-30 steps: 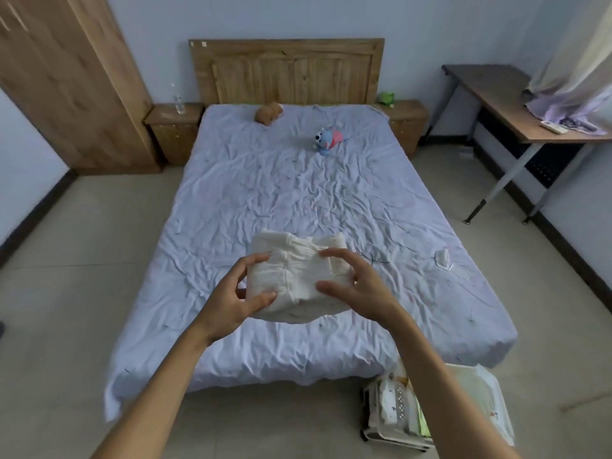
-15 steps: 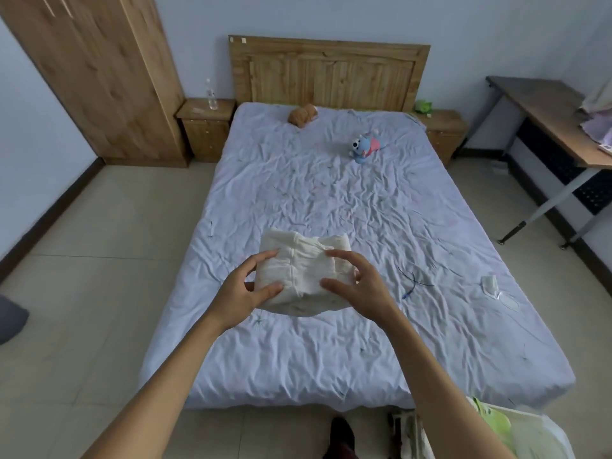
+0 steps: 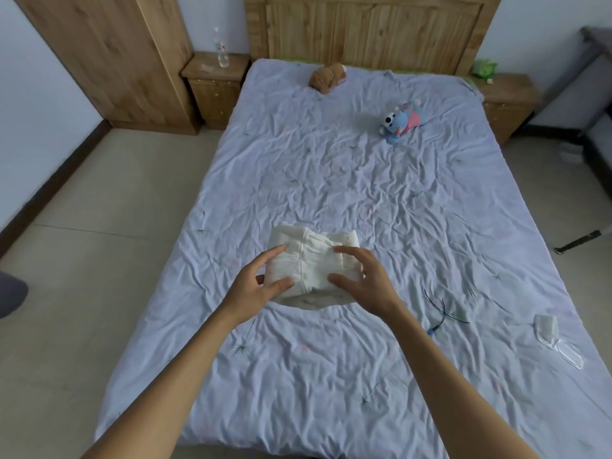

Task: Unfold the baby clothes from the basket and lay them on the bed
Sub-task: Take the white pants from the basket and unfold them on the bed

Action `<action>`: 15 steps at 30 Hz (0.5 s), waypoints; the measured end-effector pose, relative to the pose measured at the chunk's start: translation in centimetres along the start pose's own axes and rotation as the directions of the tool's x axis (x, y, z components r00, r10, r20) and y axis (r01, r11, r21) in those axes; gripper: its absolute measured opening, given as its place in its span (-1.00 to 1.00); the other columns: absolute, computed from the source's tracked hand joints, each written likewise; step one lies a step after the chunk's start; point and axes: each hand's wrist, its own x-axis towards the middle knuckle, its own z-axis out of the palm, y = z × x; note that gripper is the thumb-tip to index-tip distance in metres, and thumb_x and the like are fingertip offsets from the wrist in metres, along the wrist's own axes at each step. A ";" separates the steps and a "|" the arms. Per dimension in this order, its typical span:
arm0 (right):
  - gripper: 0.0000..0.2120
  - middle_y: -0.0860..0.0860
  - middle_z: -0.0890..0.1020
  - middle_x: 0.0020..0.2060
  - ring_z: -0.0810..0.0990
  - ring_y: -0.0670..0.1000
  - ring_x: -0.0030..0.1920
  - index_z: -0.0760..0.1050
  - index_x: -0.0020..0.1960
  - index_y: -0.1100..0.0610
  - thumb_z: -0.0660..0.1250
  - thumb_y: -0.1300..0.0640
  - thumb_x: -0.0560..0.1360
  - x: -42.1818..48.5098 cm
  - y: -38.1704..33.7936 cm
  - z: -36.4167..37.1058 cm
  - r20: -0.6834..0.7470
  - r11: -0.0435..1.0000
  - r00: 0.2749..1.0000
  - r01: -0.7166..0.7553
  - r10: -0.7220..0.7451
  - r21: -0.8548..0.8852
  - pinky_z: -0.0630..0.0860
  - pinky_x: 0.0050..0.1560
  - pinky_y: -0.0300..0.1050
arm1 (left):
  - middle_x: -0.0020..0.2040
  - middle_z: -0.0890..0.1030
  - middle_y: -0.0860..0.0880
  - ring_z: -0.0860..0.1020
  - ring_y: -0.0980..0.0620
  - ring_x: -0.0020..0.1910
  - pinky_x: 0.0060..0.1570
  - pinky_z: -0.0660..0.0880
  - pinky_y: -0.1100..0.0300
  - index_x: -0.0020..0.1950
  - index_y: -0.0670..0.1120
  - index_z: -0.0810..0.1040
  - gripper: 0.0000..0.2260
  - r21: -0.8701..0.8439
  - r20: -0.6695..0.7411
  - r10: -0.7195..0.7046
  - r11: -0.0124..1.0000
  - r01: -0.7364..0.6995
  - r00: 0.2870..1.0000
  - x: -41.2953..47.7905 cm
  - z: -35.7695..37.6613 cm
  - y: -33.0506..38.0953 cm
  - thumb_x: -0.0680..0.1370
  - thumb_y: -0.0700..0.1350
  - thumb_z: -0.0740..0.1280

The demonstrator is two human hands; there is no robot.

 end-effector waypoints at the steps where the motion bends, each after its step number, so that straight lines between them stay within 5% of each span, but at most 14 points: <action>1: -0.52 -0.05 0.48 0.25 0.51 -0.06 0.13 0.54 0.32 -0.15 0.56 0.02 0.43 1.3 0.9 0.6 0.005 1.000 1.000 -0.003 0.003 -0.010 0.40 0.04 -0.32 | 0.26 0.55 0.44 0.60 0.33 0.18 0.02 0.55 0.42 0.46 0.19 0.47 -0.44 0.004 -0.009 -0.010 1.000 0.010 1.000 1.2 0.0 -1.0 0.49 -0.02 0.55; 5: -0.52 -0.04 0.47 0.24 0.49 -0.02 0.17 0.54 0.29 -0.16 0.57 0.03 0.42 7.7 6.5 4.2 0.010 0.999 0.999 -0.038 0.038 -0.001 0.43 0.11 -0.22 | 0.37 0.55 0.21 0.61 0.26 0.22 0.10 0.55 0.38 0.46 0.20 0.47 -0.43 0.047 -0.022 -0.041 0.998 0.042 0.999 8.1 -0.4 -7.2 0.49 -0.01 0.55; 11: -0.53 -0.05 0.48 0.23 0.47 -0.08 0.11 0.52 0.26 -0.24 0.57 0.03 0.42 15.9 17.3 11.7 0.022 0.995 0.995 -0.092 0.092 -0.032 0.31 -0.05 -0.49 | 0.25 0.58 0.40 0.63 0.28 0.16 0.02 0.55 0.42 0.39 0.37 0.47 -0.45 0.061 0.012 -0.082 0.995 0.081 0.997 17.3 -1.0 -19.8 0.47 0.05 0.55; 15: -0.52 -0.03 0.50 0.24 0.48 -0.10 0.08 0.54 0.24 -0.23 0.59 0.07 0.41 19.4 24.9 16.7 0.012 0.992 0.992 -0.127 0.127 -0.021 0.30 -0.04 -0.54 | 0.29 0.59 0.30 0.64 0.22 0.18 0.08 0.60 0.29 0.37 0.41 0.47 -0.45 0.078 0.011 -0.089 0.993 0.087 0.996 21.8 -0.7 -29.0 0.48 0.01 0.56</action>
